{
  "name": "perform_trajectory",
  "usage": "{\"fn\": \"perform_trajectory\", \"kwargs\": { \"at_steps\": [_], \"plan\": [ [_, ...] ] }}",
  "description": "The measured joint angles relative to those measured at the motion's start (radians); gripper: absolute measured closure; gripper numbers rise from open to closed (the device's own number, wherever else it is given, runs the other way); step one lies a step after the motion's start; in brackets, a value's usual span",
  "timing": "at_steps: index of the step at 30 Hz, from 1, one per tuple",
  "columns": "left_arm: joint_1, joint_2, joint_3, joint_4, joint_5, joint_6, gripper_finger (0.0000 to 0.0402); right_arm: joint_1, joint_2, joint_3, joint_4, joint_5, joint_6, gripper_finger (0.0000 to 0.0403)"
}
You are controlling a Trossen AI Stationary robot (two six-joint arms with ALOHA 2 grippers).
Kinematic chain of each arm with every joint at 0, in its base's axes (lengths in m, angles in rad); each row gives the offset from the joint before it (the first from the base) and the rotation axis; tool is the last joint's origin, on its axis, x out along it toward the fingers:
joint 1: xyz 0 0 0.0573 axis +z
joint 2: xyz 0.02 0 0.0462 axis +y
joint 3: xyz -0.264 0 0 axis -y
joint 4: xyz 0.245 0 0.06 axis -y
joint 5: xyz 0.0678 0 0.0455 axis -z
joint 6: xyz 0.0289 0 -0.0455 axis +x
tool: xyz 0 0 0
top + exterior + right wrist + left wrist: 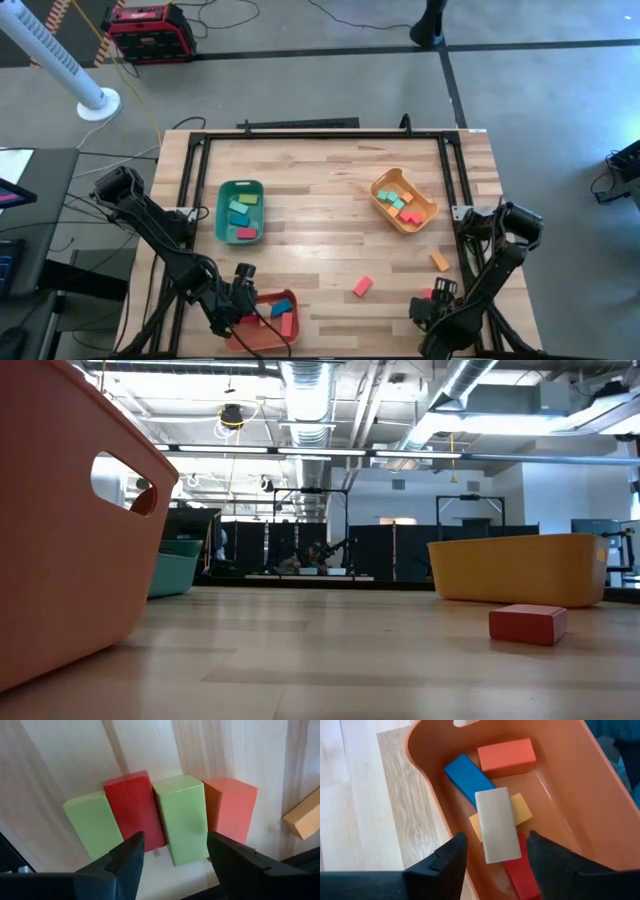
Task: Sort blocks by size
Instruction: Put the thick light green rectangular block into the orange bin
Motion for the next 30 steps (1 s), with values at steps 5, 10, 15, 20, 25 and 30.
{"fn": "perform_trajectory", "kwargs": {
  "at_steps": [5, 10, 15, 20, 25, 30],
  "plan": [
    [0.0, 0.0, 0.0, 0.0, 0.0, 0.012, 0.0199, 0.0, 0.0, 0.0, 0.014, 0.005, -0.01, 0.0179],
    [0.0, 0.0, 0.0, -0.001, 0.0, 0.013, 0.0199, 0.0, 0.0, 0.0, 0.026, 0.027, -0.023, 0.0204],
    [0.0, 0.0, 0.0, -0.002, 0.0, 0.013, 0.0198, -0.003, 0.001, 0.0, 0.035, 0.063, -0.034, 0.0219],
    [0.0, 0.0, 0.0, -0.003, 0.0, 0.012, 0.0198, -0.011, 0.001, 0.0, 0.039, 0.077, -0.038, 0.022],
    [0.0, 0.0, 0.0, -0.008, 0.0, 0.012, 0.0198, -0.021, 0.002, -0.001, 0.044, 0.079, -0.053, 0.0216],
    [0.0, -0.001, 0.0, -0.008, 0.0, 0.011, 0.0198, -0.036, -0.001, -0.045, 0.099, 0.082, -0.06, 0.0218]
  ]
}}
